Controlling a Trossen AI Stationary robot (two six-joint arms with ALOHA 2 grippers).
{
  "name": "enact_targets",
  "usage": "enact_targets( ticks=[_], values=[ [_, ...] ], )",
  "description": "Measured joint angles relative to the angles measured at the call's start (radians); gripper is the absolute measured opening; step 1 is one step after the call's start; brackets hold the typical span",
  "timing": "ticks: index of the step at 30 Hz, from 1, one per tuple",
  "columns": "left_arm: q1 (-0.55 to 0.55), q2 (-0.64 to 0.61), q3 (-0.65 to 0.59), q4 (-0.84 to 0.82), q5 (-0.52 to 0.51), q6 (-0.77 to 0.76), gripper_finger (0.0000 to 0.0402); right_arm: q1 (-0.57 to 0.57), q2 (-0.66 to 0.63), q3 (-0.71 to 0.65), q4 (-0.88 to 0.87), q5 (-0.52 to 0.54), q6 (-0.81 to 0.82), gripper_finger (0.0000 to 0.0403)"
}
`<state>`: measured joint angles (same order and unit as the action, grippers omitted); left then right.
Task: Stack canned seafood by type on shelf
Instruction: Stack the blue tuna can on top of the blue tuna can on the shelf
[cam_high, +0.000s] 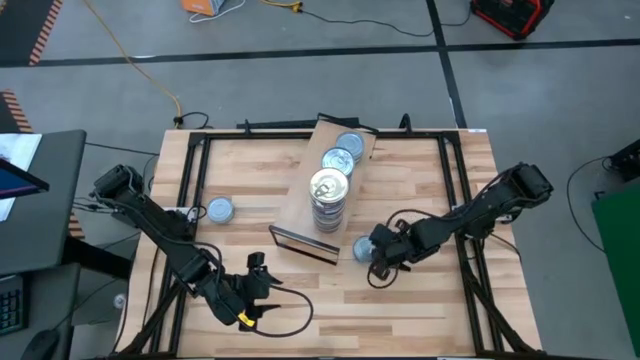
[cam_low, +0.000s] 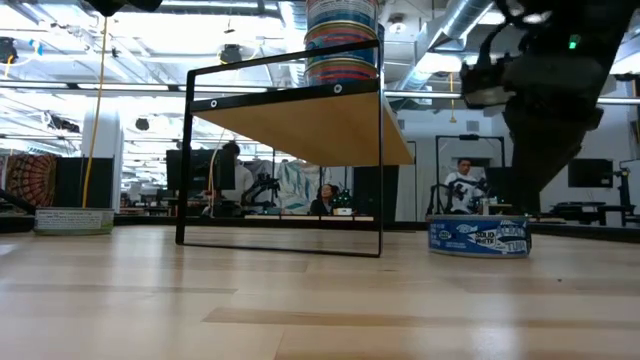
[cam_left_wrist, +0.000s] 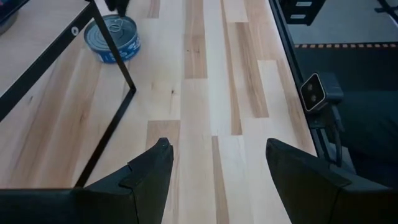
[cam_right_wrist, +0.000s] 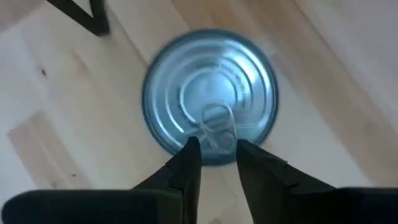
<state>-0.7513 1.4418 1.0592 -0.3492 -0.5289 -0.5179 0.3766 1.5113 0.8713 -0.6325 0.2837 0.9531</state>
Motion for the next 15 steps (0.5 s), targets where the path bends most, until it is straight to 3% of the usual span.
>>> enact_targets(
  ticks=[15],
  values=[
    [0.000, 0.000, 0.000, -0.001, 0.002, -0.001, 0.0249, -0.010, -0.006, -0.103, -0.017, -0.031, 0.117, 0.0122]
  ],
)
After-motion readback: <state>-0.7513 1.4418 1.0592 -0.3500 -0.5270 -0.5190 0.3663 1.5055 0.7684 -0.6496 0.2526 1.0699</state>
